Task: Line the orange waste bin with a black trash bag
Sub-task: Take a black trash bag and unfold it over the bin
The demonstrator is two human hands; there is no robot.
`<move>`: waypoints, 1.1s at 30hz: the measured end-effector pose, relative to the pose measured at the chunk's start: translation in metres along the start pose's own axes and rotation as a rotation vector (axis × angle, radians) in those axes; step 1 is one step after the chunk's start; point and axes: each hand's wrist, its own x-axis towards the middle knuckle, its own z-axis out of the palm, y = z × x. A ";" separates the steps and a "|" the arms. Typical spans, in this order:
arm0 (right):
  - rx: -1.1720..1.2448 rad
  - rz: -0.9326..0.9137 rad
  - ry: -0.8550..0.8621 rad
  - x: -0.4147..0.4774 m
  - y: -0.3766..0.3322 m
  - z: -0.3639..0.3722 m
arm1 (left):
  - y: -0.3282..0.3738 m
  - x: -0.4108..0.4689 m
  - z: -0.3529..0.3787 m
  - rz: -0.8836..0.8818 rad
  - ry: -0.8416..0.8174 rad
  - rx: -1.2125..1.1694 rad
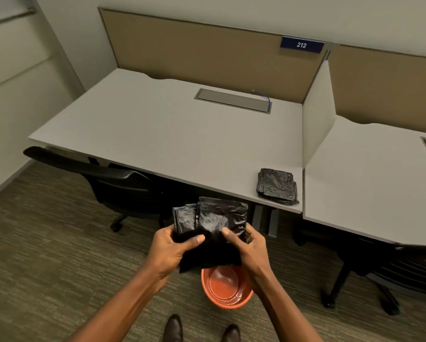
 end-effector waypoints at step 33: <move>-0.352 -0.070 0.081 -0.012 -0.031 0.044 | -0.007 -0.019 -0.002 0.247 0.023 0.298</move>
